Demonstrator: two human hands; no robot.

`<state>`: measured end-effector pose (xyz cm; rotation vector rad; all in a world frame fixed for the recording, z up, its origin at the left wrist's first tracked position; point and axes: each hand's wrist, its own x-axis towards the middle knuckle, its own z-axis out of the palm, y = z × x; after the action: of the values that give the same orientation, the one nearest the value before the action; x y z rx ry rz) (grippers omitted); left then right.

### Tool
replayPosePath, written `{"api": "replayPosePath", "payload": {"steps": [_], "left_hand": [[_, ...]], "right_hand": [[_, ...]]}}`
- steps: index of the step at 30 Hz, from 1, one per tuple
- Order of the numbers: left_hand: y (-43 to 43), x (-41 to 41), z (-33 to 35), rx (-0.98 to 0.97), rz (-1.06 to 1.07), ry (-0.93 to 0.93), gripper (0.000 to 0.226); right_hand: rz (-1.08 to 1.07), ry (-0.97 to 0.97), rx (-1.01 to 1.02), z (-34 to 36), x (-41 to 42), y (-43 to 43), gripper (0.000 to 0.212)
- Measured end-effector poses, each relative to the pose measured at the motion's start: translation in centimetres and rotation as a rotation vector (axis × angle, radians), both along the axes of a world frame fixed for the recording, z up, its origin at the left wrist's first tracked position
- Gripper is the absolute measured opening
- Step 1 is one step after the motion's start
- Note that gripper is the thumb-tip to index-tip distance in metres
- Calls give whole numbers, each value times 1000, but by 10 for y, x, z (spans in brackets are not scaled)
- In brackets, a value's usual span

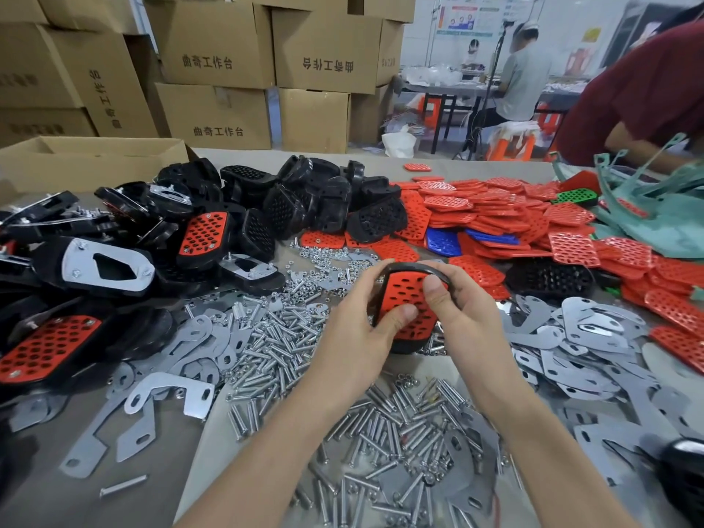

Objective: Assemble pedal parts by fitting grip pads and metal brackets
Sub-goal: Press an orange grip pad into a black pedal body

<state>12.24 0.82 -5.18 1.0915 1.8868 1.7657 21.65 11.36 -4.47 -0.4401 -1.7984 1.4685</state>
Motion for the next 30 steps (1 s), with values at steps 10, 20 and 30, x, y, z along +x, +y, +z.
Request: {"api": "replayPosePath", "payload": {"steps": [10, 20, 30], "left_hand": [[0, 0, -2, 77, 49, -99, 23], [2, 5, -5, 13, 143, -120, 20], [1, 4, -8, 17, 103, -56, 17]], "right_hand": [[-56, 6, 234, -6, 2, -7, 48], [-29, -67, 85, -4, 0, -10, 44], [-39, -134, 179, 2, 7, -14, 42]]}}
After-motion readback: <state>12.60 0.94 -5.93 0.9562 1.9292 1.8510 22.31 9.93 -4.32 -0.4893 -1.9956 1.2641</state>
